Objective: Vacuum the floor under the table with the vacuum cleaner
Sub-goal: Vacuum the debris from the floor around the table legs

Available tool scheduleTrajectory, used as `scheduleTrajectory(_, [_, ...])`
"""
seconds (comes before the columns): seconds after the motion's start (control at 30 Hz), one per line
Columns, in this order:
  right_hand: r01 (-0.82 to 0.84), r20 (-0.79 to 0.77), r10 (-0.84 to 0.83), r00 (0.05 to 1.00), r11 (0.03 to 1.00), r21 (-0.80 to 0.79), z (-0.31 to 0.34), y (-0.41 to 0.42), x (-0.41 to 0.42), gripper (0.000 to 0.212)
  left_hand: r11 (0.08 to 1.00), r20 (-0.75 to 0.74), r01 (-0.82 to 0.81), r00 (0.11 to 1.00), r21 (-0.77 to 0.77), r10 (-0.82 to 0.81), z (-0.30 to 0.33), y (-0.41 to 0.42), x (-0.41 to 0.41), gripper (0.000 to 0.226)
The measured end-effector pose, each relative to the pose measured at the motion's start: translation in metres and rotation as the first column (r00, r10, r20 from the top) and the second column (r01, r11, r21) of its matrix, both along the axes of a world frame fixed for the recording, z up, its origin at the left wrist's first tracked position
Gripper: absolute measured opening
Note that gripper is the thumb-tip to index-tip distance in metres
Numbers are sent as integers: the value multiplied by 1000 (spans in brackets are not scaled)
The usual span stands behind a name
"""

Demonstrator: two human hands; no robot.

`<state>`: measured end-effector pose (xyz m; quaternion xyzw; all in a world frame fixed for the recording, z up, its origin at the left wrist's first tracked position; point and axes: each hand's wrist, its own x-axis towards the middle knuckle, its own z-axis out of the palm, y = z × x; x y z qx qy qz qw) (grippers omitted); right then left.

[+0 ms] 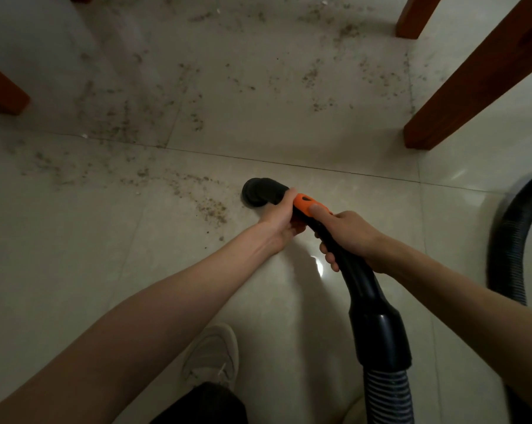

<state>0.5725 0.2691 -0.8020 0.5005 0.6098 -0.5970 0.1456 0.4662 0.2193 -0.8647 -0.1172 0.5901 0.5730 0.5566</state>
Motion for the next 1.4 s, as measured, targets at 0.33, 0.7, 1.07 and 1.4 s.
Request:
scheduleTrajectory(0.33, [-92,6,92,996,996,-1,-2,-1,-24,51,998,-19,-62,998,-10,62,-1,-8,-20,20])
scheduleTrajectory(0.7, [-264,48,262,964,963,51,-1,15,-76,56,981,13,-194,981,-10,195,5,-11,-60,22])
scheduleTrajectory(1.07, [-353,72,346,935,925,142,-18,40,-103,59,975,28,-219,975,-20,220,12,4,-84,23])
scheduleTrajectory(1.4, [-382,40,380,924,918,110,-15,29,-129,61,964,-18,-261,965,-47,261,4,-8,-109,22])
